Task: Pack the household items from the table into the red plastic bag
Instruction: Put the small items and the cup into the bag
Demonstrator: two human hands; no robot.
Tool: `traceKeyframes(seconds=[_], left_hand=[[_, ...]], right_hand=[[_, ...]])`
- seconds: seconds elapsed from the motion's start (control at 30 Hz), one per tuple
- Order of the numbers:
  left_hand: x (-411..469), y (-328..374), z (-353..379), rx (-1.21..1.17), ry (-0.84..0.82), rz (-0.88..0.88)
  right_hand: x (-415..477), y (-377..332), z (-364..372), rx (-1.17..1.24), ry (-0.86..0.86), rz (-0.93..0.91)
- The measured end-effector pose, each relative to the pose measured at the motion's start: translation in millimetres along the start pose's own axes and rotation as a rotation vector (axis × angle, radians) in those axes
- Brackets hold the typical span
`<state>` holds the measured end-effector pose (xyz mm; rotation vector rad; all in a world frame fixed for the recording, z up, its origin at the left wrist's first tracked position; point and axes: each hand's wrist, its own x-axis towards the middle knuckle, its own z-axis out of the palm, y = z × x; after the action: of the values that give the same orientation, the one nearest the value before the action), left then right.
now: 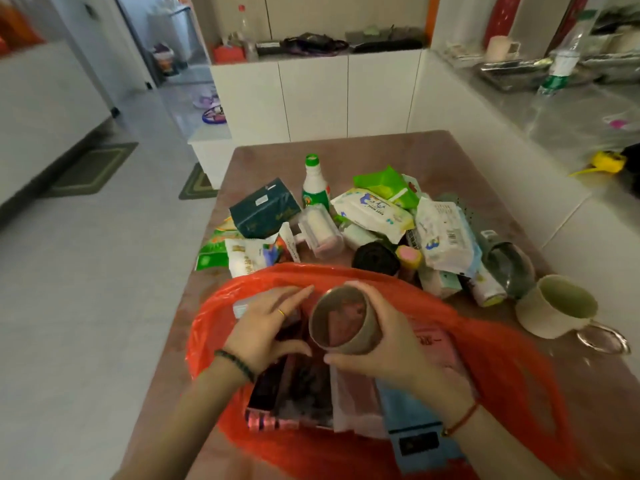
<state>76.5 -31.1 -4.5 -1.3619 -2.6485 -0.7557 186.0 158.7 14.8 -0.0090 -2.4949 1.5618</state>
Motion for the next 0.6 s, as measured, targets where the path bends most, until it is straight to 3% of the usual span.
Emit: traceKeyframes(seconds=[0.1, 0.23, 0.4, 0.53, 0.6], left_hand=[[15, -29, -18, 0.374, -0.038, -0.027], [59, -29, -14, 0.457, -0.261, -0.257], [75, -30, -17, 0.167, -0.179, -0.325], [67, -31, -22, 0.086, -0.203, -0.207], [63, -37, -22, 0.101, -0.268, -0.196]], right_hand=[[-2, 10, 22, -0.469, -0.193, -0.094], [17, 28, 58, -0.872, -0.267, -0.262], [65, 36, 50, -0.734, -0.241, 0.019], [72, 47, 54, -0.869, -0.296, -0.051], [66, 48, 59, -0.883, -0.3, 0.006]])
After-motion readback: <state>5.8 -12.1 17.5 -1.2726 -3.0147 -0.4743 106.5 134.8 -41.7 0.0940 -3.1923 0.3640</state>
